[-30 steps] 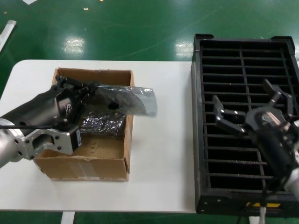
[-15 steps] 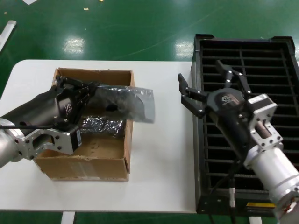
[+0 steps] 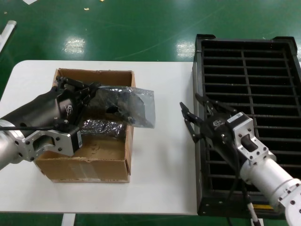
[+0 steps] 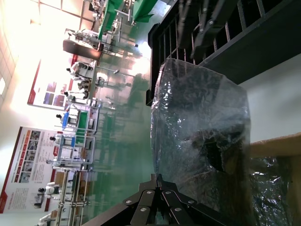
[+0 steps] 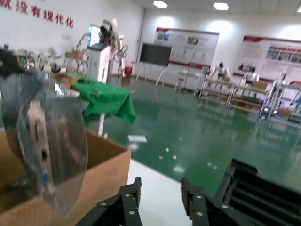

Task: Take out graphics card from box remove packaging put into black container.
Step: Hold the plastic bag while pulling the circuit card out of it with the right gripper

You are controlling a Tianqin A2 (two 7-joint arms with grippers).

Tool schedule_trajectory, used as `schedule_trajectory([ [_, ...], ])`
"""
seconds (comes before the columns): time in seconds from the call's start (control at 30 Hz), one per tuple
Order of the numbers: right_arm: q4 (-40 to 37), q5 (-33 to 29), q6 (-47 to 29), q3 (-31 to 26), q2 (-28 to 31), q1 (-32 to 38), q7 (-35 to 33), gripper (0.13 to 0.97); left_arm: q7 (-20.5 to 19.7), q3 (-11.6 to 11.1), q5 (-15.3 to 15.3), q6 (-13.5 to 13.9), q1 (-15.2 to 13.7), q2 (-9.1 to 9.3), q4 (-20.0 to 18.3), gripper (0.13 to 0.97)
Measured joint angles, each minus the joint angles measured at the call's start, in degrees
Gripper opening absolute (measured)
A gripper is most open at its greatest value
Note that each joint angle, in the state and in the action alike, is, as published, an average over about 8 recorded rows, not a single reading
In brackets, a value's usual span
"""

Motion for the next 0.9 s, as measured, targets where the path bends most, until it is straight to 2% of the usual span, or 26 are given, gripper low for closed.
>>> schedule_trajectory([
  [0.07,-0.1,-2.6,-1.6,0.7,0.5,0.0,2.0,0.418,0.0,0.0,0.0,0.0,0.0,0.00,0.0,0.138],
  [0.23,-0.3,-3.3,-5.3,0.7,2.6,0.8,3.3,0.317,0.0,0.0,0.0,0.0,0.0,0.00,0.0,0.138],
  [0.33,-0.7,-1.0,-7.7,-0.3,3.8,1.9,1.7,0.257,0.0,0.0,0.0,0.0,0.0,0.00,0.0,0.138],
  [0.63,-3.3,7.0,-14.5,-3.6,5.2,6.3,-3.8,0.161,0.0,0.0,0.0,0.0,0.0,0.00,0.0,0.138],
  [0.9,-8.0,11.3,-18.3,-5.6,4.5,11.0,-5.6,0.137,0.0,0.0,0.0,0.0,0.0,0.00,0.0,0.138],
])
